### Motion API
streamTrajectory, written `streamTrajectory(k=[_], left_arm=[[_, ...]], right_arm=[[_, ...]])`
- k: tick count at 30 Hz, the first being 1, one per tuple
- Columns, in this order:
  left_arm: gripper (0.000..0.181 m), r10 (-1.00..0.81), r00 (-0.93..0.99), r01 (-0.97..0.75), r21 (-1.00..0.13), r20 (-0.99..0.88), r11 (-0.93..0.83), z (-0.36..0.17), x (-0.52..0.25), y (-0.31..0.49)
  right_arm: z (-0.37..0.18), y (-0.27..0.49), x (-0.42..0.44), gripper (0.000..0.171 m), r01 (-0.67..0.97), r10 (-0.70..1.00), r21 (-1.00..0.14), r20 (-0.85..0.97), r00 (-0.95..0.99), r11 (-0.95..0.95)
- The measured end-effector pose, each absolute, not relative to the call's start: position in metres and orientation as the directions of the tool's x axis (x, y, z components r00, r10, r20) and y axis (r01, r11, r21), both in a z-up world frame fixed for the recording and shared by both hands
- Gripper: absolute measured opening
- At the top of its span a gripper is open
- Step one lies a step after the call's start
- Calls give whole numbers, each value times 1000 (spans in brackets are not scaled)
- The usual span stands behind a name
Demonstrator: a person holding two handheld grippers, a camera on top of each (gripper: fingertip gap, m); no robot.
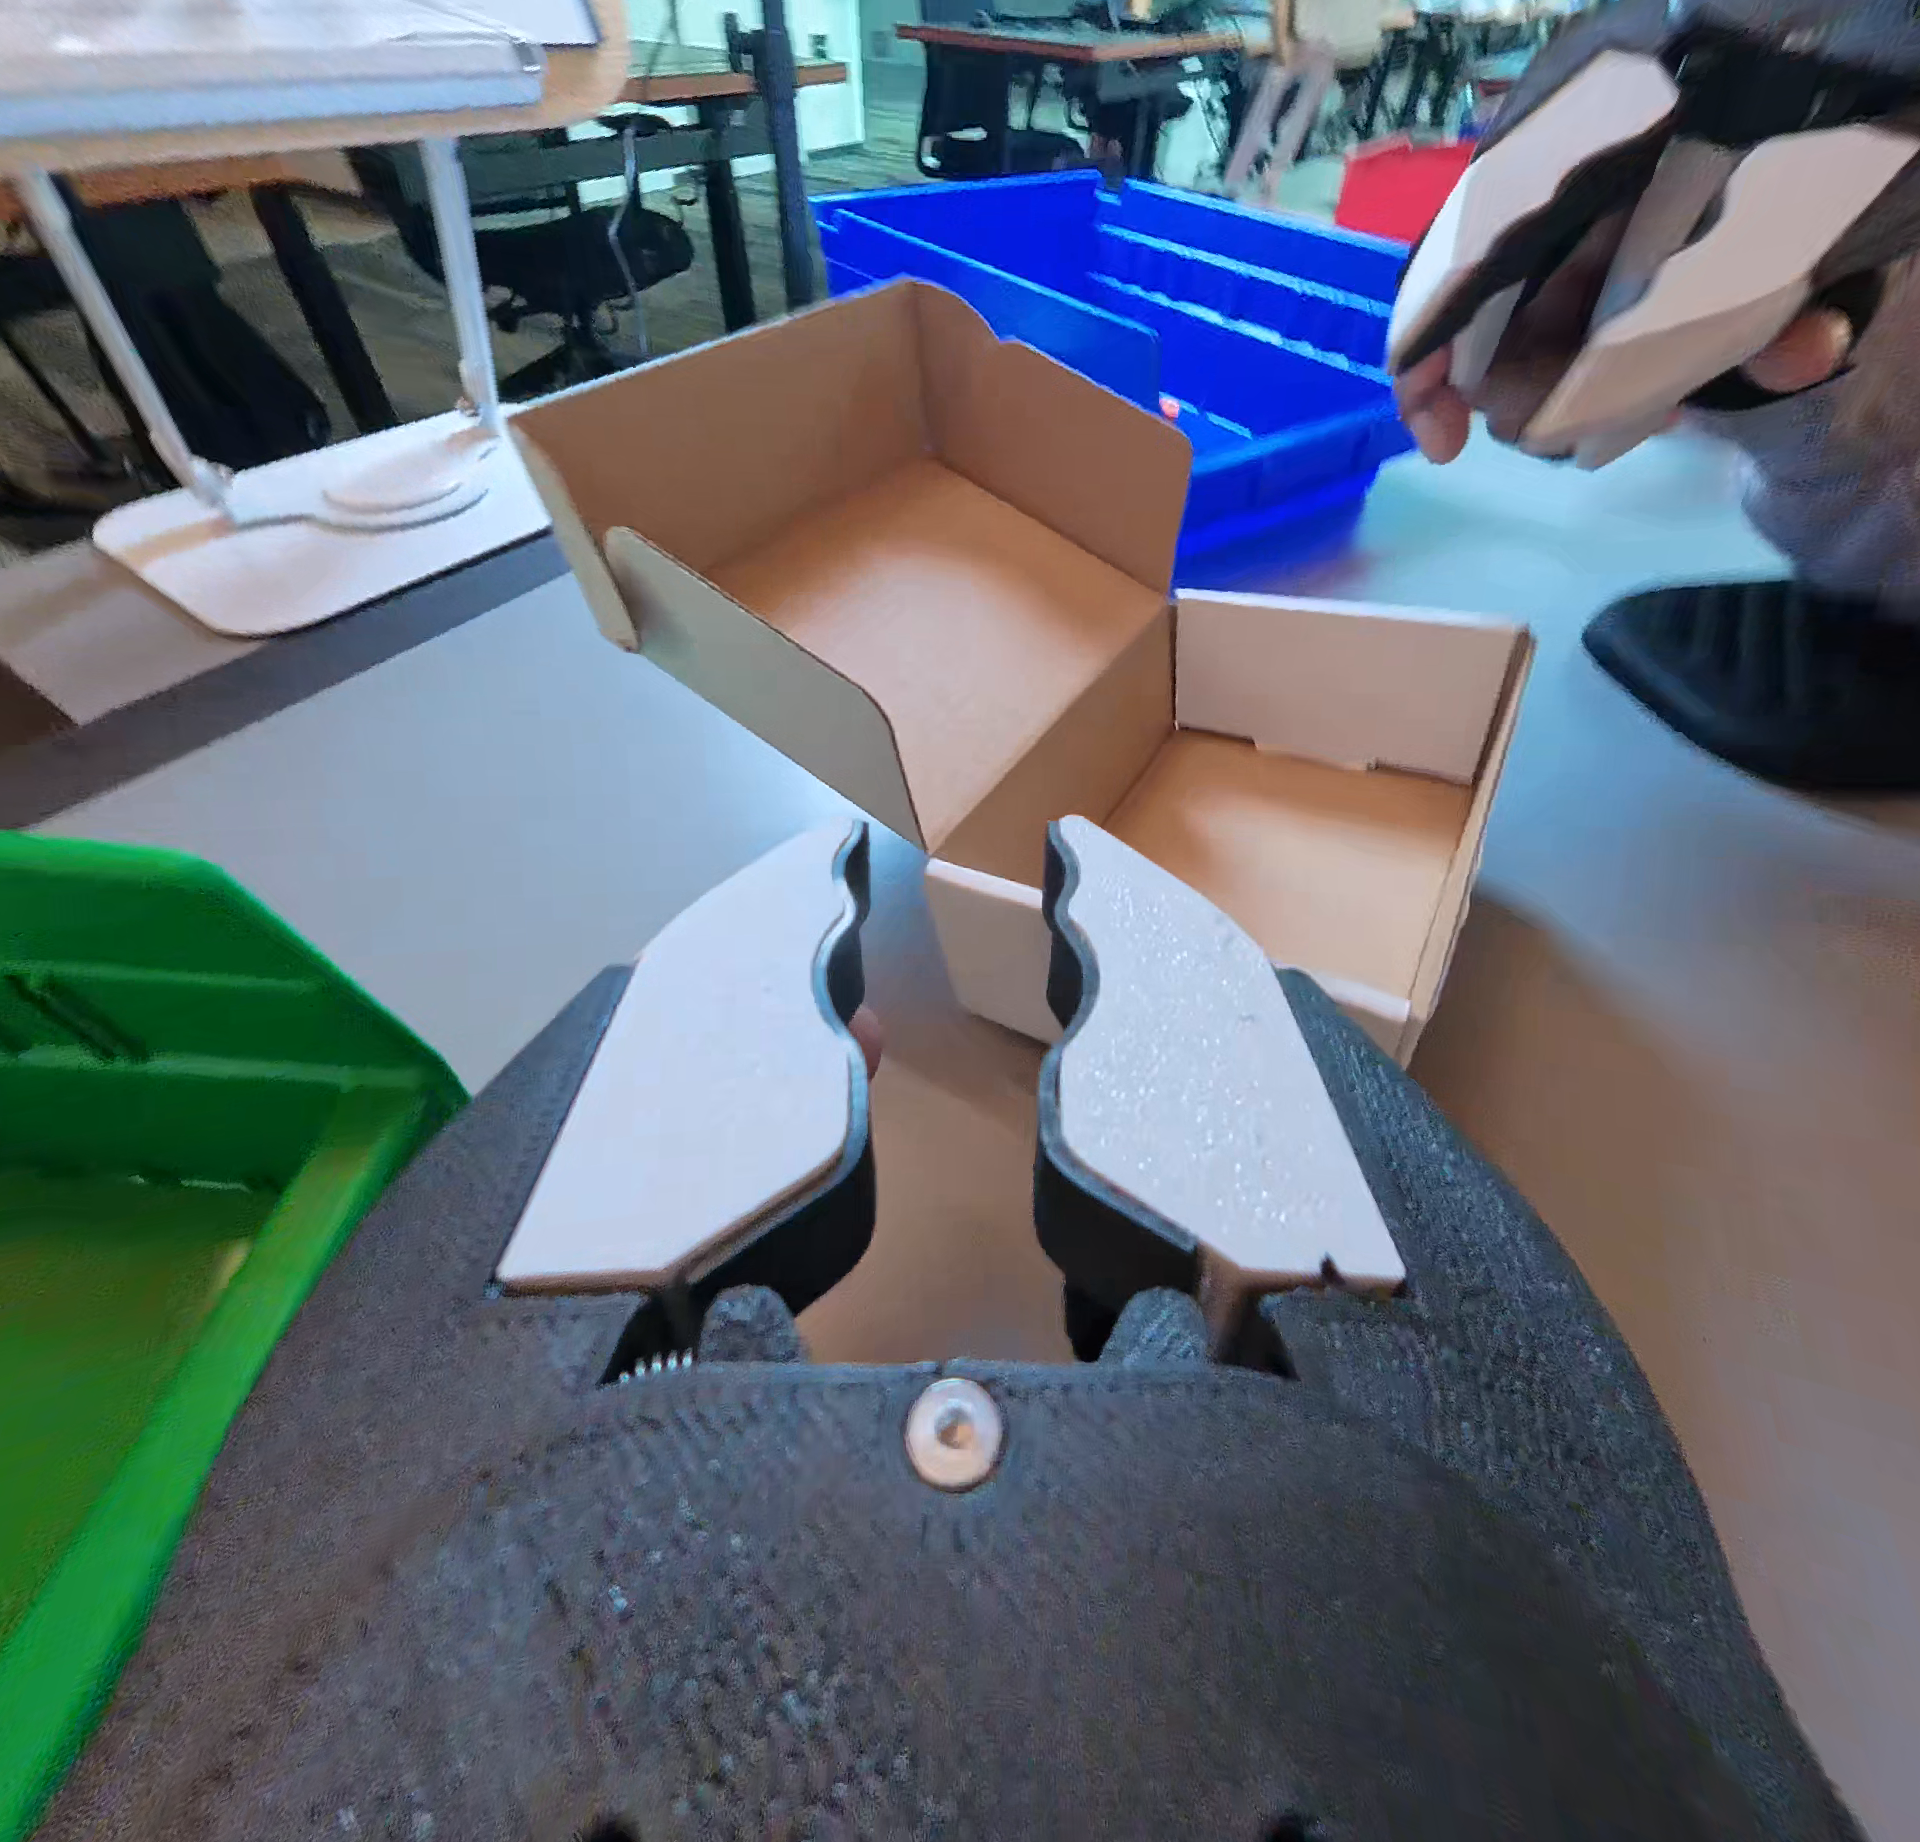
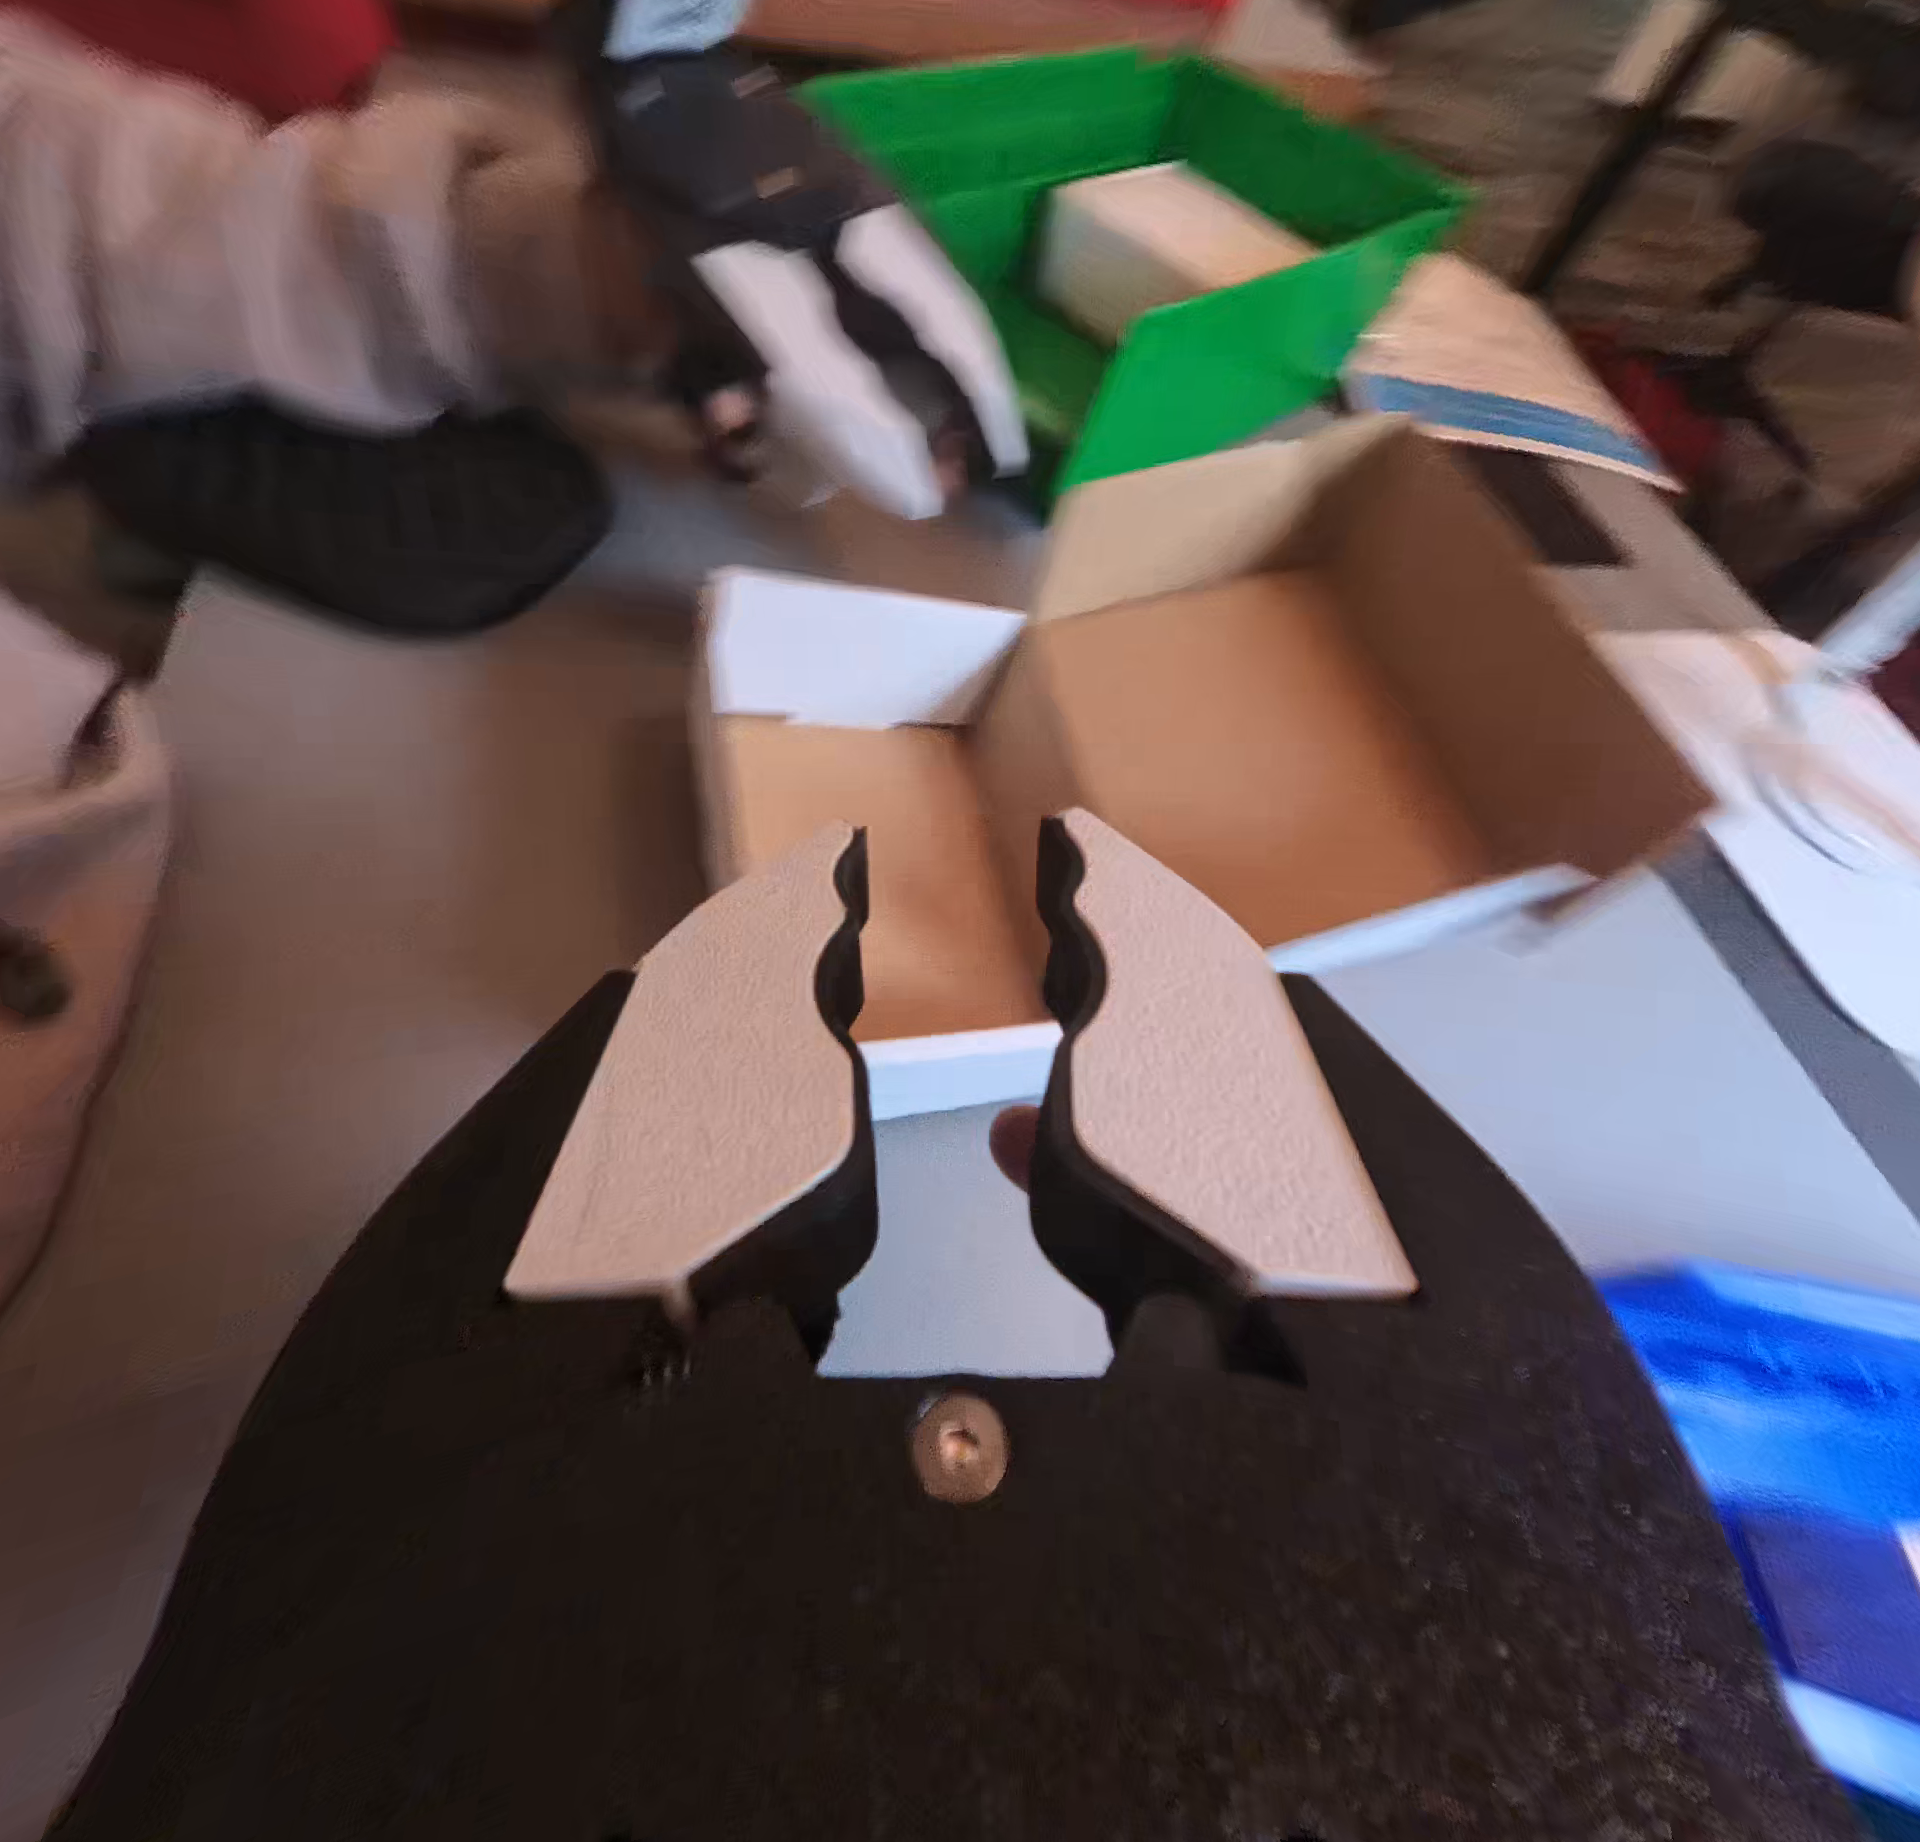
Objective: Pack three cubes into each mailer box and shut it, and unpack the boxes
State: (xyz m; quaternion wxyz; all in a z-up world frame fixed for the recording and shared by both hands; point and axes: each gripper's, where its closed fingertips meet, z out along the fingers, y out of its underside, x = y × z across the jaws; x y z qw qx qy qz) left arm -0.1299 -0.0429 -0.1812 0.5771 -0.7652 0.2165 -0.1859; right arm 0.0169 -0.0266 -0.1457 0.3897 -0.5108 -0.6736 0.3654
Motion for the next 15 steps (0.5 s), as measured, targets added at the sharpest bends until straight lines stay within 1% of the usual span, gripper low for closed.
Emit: streamTrajectory(k=[1,3,5,7,9,10,11,12,13,14,15], left_arm=[[31,-519,850,-59,-963,90,-265,-179,-133,-39],[35,-469,861,51,-952,194,-301,-176,-138,-33],[35,-417,873,123,-941,254,-316,-173,-143,-25],[38,-364,893,148,-937,264,-317,-172,-148,-14],[39,-307,912,162,-926,273,-342,-176,-150,0],[39,-276,921,162,-914,276,-373,-182,-149,8],[32,-272,920,153,-897,282,-414,-189,-144,13],[22,-276,919,132,-879,282,-458,-198,-137,16],[6,-244,938,101,-869,245,-484,-207,-137,18],[0,-209,961,61,-876,180,-478,-212,-140,22],[0,-197,971,22,-877,132,-480,-215,-141,22]], right_arm=[[-139,-3,20,32,394,992,-910,109,-68,127],[-139,35,28,41,382,993,-921,-33,113,-74],[-147,51,27,44,342,965,-907,-191,180,-244],[-161,57,20,48,356,943,-881,-245,225,-313],[-175,65,10,47,391,936,-866,-208,284,-311],[-183,71,4,44,411,925,-853,-190,331,-322],[-193,75,-1,33,440,913,-833,-172,371,-336],[-203,78,-7,21,472,907,-814,-148,395,-338],[-209,78,-12,10,490,913,-815,-112,391,-310],[-211,79,-17,0,493,917,-826,-72,392,-275],[-212,77,-19,0,500,924,-829,-49,380,-250]])
